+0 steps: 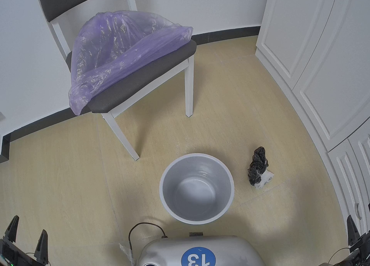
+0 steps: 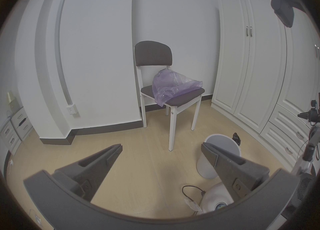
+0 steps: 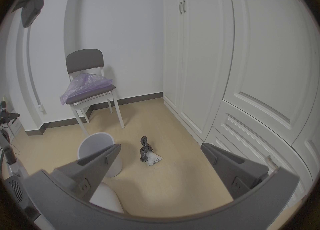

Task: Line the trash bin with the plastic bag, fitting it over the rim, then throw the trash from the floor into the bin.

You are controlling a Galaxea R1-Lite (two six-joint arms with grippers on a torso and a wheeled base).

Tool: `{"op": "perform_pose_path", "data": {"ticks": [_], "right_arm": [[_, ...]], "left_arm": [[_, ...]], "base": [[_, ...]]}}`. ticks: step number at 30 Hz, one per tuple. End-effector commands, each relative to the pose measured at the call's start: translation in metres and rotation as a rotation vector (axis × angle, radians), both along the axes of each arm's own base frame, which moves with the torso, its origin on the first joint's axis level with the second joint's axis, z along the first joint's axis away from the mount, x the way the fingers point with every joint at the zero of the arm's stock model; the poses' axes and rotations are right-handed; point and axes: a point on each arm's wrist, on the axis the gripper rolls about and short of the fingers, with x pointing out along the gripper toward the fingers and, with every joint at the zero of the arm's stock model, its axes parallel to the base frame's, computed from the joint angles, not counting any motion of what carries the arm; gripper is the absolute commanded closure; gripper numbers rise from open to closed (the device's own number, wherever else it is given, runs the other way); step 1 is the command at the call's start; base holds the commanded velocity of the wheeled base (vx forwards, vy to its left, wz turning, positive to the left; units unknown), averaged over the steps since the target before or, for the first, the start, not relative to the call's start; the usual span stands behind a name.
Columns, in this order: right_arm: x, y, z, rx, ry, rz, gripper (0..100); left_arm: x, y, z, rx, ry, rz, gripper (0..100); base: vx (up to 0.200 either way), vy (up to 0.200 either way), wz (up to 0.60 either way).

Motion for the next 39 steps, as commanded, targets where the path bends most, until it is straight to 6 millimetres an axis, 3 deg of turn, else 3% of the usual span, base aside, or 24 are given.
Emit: {"op": "perform_pose_path", "data": {"ticks": [1,22,24,26,27,28,30,31,32,33,34,38,39], "right_arm": [[0.0,0.0,-0.005,0.001,0.0,-0.002,0],[0.0,0.001,-0.005,-0.014,0.001,0.051,0],[0.0,0.001,-0.005,-0.019,0.001,0.055,0],[0.0,0.002,-0.005,-0.054,0.0,0.067,0],[0.0,0.002,-0.005,-0.085,-0.004,0.081,0],[-0.003,0.003,0.009,-0.106,-0.072,0.126,0],[-0.006,0.003,0.017,-0.099,-0.113,0.143,0],[-0.02,0.004,0.06,-0.026,-0.251,0.207,0],[-0.02,0.004,0.06,-0.026,-0.251,0.207,0],[-0.02,0.004,0.086,0.03,-0.237,0.219,0],[-0.014,0.005,0.099,0.035,-0.199,0.204,0],[0.015,0.005,0.12,0.043,-0.084,0.149,0],[0.035,0.003,0.131,0.049,-0.027,0.119,0]], "left_arm": [[0.0,0.0,-0.005,0.0,0.0,-0.004,0],[0.0,0.0,-0.005,0.002,-0.005,-0.009,0],[-0.003,0.0,0.007,-0.018,-0.07,-0.017,0],[-0.014,-0.001,0.053,-0.089,-0.211,-0.091,0],[-0.016,-0.001,0.065,-0.104,-0.217,-0.107,0],[-0.016,0.0,0.089,-0.112,-0.207,-0.128,0],[-0.015,0.0,0.092,-0.112,-0.202,-0.13,0],[-0.01,0.0,0.104,-0.109,-0.146,-0.136,0],[-0.01,0.0,0.104,-0.109,-0.146,-0.136,0],[0.002,-0.001,0.11,-0.104,-0.074,-0.139,0],[0.014,-0.002,0.113,-0.091,-0.019,-0.138,0],[0.047,-0.003,0.118,-0.015,0.115,-0.141,0],[0.07,-0.005,0.119,0.026,0.185,-0.149,0]], "base": [[0.0,0.0,0.0],[0.0,0.0,0.0],[0.0,0.0,0.0],[0.0,0.0,0.0],[0.0,0.0,0.0],[0.0,0.0,0.0],[0.0,0.0,0.0],[0.0,0.0,0.0],[0.0,0.0,0.0],[0.0,0.0,0.0],[0.0,0.0,0.0],[0.0,0.0,0.0],[0.0,0.0,0.0]]}}
